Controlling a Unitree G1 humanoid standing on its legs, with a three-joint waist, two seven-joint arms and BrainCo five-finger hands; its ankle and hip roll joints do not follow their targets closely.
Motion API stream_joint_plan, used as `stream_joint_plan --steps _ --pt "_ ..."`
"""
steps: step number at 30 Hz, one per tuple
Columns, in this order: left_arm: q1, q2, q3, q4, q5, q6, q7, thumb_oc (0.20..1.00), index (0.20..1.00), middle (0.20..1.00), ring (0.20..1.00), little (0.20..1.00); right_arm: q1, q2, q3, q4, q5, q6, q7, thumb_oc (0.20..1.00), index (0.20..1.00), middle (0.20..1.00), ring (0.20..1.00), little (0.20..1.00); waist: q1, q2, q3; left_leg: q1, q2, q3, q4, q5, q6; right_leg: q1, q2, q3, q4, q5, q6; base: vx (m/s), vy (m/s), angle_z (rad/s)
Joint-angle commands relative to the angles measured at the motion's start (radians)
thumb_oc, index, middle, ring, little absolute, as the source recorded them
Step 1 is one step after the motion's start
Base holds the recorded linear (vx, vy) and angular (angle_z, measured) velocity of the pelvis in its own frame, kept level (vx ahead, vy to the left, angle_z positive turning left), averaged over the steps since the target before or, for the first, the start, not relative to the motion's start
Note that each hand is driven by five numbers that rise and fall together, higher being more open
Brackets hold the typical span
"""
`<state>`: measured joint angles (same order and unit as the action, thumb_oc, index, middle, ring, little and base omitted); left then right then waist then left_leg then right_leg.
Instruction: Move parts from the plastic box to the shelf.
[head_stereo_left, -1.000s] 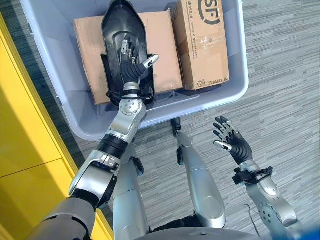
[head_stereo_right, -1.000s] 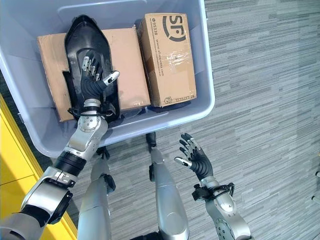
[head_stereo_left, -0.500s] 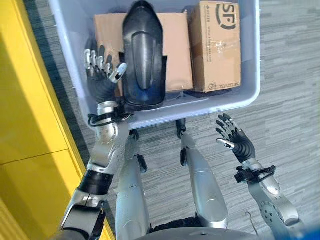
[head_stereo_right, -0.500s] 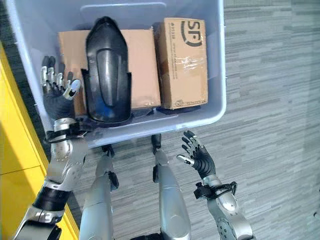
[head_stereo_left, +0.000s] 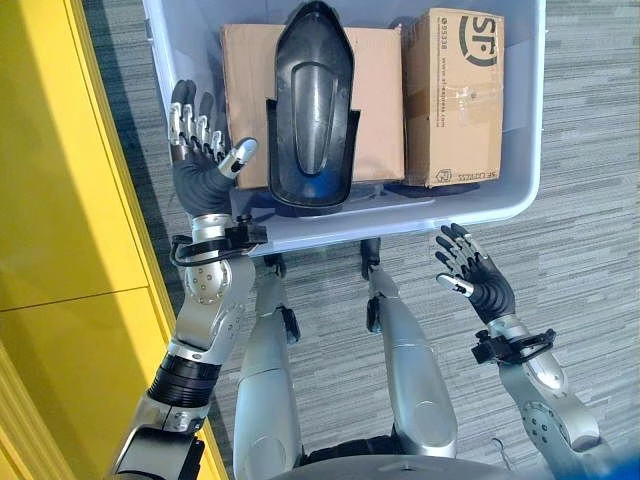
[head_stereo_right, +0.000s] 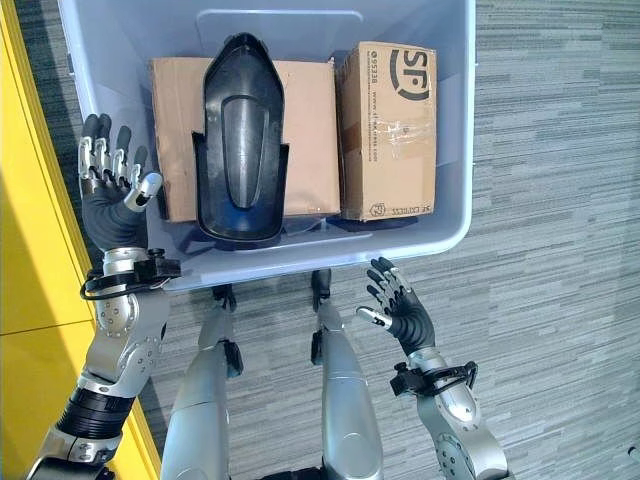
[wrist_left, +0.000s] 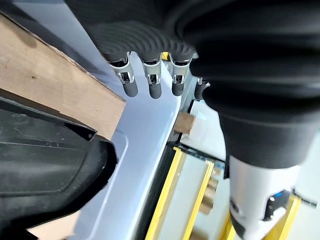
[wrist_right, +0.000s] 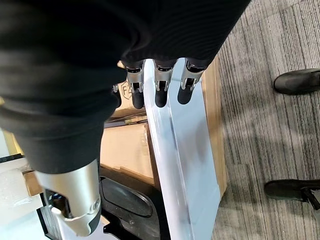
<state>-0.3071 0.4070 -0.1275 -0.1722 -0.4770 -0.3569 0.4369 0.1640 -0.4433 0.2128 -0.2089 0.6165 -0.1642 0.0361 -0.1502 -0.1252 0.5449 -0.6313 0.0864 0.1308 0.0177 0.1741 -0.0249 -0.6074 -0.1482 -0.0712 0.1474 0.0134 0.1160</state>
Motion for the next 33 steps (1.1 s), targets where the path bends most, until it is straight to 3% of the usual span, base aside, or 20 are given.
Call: stream_joint_plan --steps 1,8,19,27,33 --pt "-0.049 0.041 0.032 0.035 0.079 -0.009 0.011 1.0 1.0 1.0 1.0 1.0 0.09 -0.021 -0.032 -0.042 0.008 -0.042 0.006 1.0 1.0 1.0 1.0 1.0 -0.02 -0.028 -0.025 0.068 0.097 -0.028 0.077 -0.139 -0.096 0.092 -0.062 -0.01 -0.133 0.072 0.047 0.0 0.0 0.0" --pt "-0.13 0.024 0.025 0.232 0.09 0.013 0.081 1.0 1.0 1.0 1.0 1.0 0.088 -0.022 -0.016 -0.03 0.003 -0.042 -0.004 1.0 1.0 1.0 1.0 1.0 -0.036 -0.042 -0.025 0.061 0.101 -0.027 0.079 -0.136 -0.098 0.081 -0.057 -0.003 -0.13 0.073 0.047 0.0 0.0 0.0" --pt "-0.126 0.012 0.081 0.328 0.12 0.025 0.162 1.0 1.0 1.0 1.0 1.0 0.084 -0.036 -0.009 -0.033 0.013 -0.049 -0.016 1.0 1.0 1.0 1.0 1.0 -0.04 -0.049 -0.025 0.048 0.104 -0.026 0.083 -0.137 -0.1 0.068 -0.053 -0.002 -0.123 0.07 0.046 0.0 0.0 0.0" --pt "-0.224 0.039 0.036 0.457 0.148 0.062 0.186 1.0 1.0 1.0 1.0 1.0 0.079 -0.049 -0.002 -0.027 0.01 -0.052 -0.026 1.0 1.0 1.0 1.0 1.0 -0.054 -0.057 -0.025 0.041 0.104 -0.025 0.089 -0.138 -0.1 0.058 -0.049 0.002 -0.117 0.07 0.047 0.0 0.0 0.0" --pt "-0.269 0.052 -0.008 0.461 0.18 0.07 0.174 1.0 1.0 1.0 1.0 1.0 0.082 -0.056 -0.008 -0.029 0.011 -0.055 -0.023 1.0 1.0 1.0 1.0 1.0 -0.062 -0.057 -0.025 0.037 0.105 -0.025 0.089 -0.139 -0.099 0.051 -0.048 0.007 -0.114 0.068 0.047 0.0 0.003 -0.02"
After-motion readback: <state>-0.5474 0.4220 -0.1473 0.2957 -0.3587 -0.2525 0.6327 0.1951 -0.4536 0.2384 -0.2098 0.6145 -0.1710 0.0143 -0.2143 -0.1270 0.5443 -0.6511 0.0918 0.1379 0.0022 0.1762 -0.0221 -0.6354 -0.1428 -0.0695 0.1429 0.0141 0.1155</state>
